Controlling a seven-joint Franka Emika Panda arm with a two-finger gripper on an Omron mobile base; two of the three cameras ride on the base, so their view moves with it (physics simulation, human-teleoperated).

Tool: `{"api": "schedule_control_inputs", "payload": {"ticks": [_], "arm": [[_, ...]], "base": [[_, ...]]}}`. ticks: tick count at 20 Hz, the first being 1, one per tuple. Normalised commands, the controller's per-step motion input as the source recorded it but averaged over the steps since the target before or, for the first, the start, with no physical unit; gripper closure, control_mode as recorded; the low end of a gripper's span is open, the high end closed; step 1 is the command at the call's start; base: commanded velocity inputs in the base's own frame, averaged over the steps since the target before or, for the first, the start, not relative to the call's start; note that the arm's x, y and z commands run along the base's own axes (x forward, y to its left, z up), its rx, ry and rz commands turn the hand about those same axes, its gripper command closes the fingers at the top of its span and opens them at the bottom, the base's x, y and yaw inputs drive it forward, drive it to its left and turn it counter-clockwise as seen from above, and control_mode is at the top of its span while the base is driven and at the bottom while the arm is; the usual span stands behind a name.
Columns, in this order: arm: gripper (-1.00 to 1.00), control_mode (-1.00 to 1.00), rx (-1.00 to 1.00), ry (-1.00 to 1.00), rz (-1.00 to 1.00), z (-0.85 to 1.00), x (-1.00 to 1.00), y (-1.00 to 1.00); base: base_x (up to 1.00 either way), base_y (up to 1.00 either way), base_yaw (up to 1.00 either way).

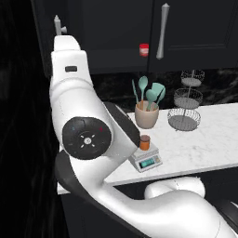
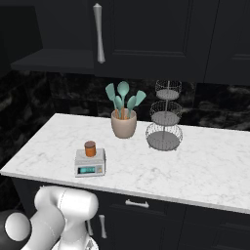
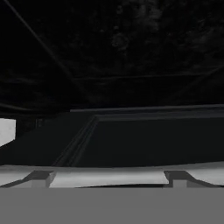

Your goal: Pick the jam and place it on the digital scale for weighing, and close the cabinet.

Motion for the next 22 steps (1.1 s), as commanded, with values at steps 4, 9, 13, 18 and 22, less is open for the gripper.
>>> {"api": "schedule_control_inputs", "payload": {"ticks": [4, 9, 13, 18, 22], "arm": [[-1.00, -1.00, 0.00, 0.06, -0.18, -0.22, 1.00, -0.55], [-1.00, -1.00, 0.00, 0.03, -0.12, -0.29, 1.00, -0.48], [-1.00, -1.00, 0.03, 0.00, -0.01, -0.43, 1.00, -0.45], [-1.00, -1.00, 0.01, 0.00, 0.00, -0.49, 1.00, -0.32], [-1.00, -1.00, 0.04, 0.00, 0.02, -0.46, 1.00, -0.17]], "base": [[0.00, 0.00, 0.00], [0.00, 0.00, 0.00], [0.00, 0.00, 0.00], [0.00, 0.00, 0.00], [0.00, 0.00, 0.00]]}}
